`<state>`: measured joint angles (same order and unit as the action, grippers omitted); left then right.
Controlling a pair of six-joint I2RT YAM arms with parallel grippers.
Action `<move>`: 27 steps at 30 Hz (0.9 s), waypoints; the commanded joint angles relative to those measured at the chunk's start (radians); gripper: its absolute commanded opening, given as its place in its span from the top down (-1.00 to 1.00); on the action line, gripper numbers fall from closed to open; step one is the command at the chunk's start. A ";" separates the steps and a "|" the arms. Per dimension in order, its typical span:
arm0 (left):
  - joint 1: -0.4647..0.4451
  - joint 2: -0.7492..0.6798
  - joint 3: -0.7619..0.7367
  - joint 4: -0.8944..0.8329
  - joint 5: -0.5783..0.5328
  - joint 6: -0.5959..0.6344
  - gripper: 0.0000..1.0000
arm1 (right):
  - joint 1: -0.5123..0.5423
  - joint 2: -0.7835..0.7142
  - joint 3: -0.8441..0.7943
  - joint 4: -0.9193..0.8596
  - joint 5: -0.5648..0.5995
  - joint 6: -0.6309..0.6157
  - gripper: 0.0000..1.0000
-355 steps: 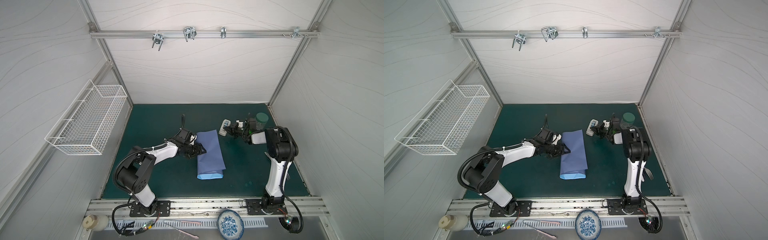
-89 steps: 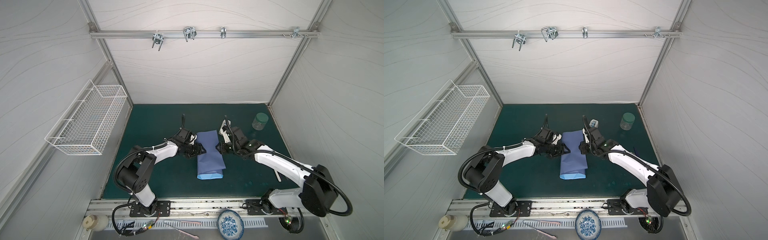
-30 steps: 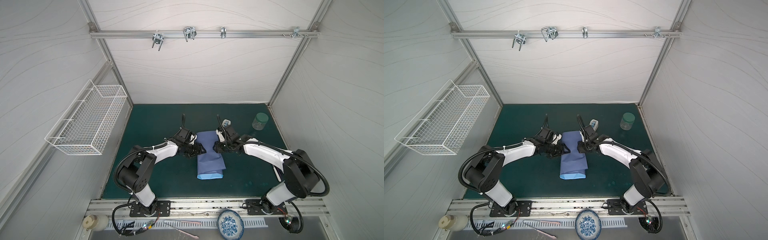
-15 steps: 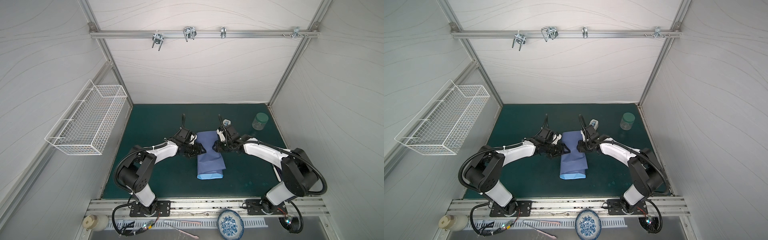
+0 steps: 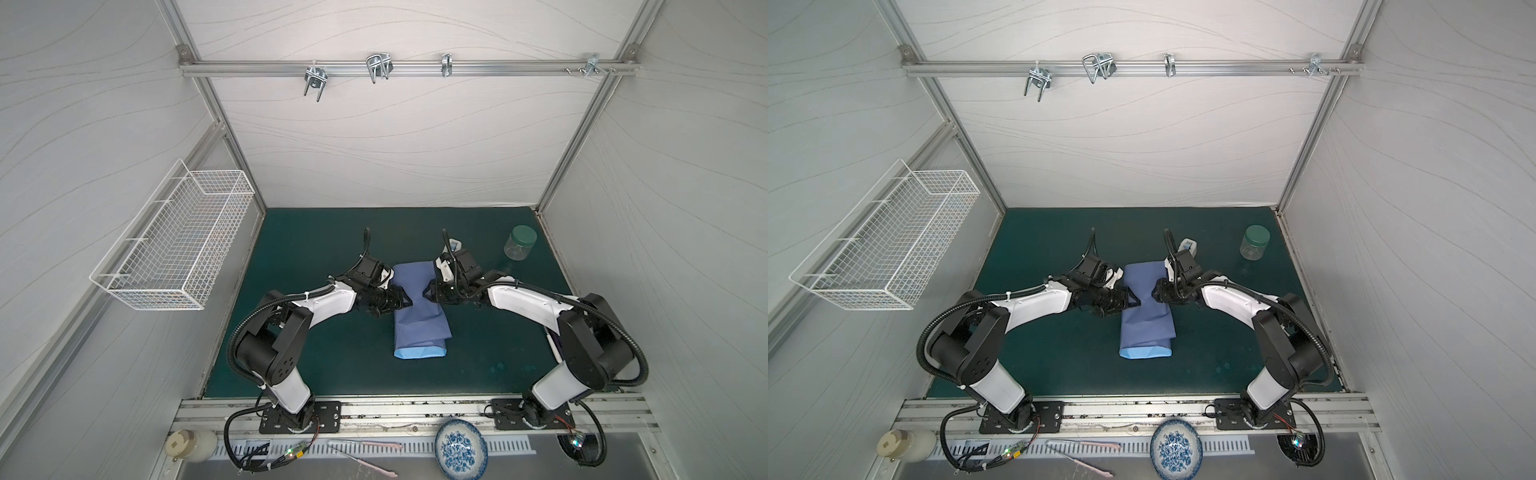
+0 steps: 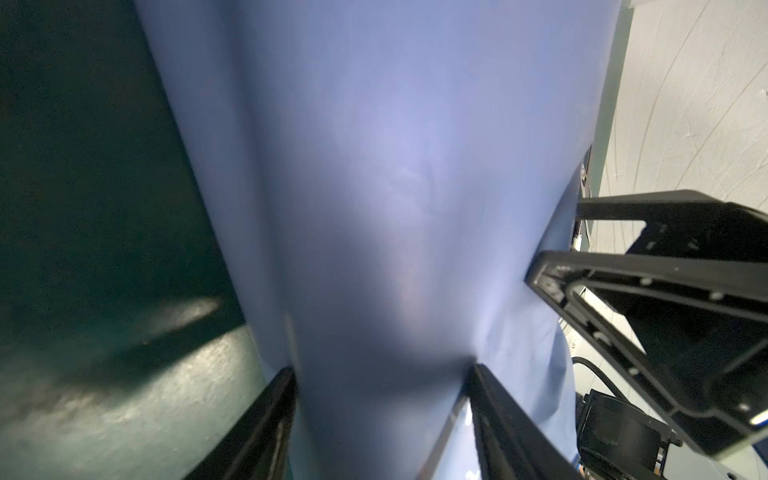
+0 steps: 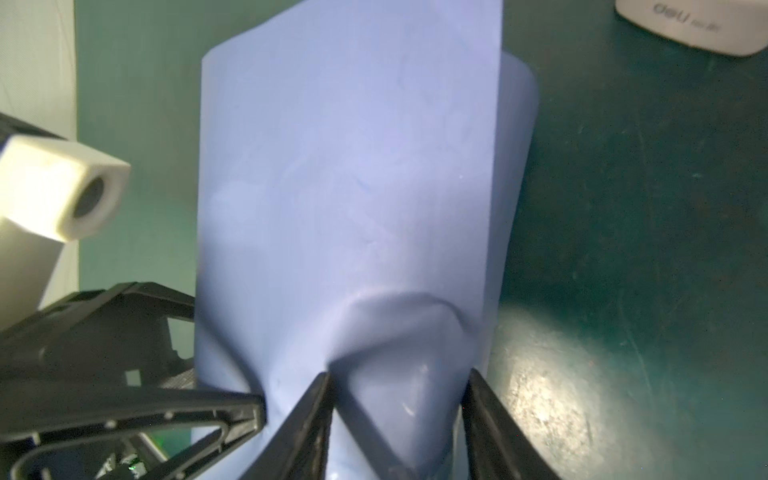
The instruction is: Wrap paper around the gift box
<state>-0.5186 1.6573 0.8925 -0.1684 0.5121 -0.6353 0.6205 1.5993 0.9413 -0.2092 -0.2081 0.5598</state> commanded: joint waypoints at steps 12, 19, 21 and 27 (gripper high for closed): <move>-0.006 0.058 -0.034 -0.121 -0.108 0.026 -0.30 | -0.019 0.142 -0.066 0.191 -0.212 0.101 -0.47; -0.007 0.055 -0.033 -0.122 -0.109 0.026 -0.30 | -0.052 0.143 -0.088 0.235 -0.265 0.134 -0.83; -0.007 0.054 -0.031 -0.122 -0.111 0.025 -0.30 | -0.068 0.119 -0.091 0.236 -0.280 0.127 -0.86; -0.006 0.047 -0.030 -0.111 -0.109 0.013 -0.34 | -0.088 -0.054 -0.125 0.160 -0.224 0.061 -0.98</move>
<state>-0.5159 1.6554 0.8925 -0.1699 0.5098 -0.6399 0.5404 1.6398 0.8333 0.0071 -0.4393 0.6582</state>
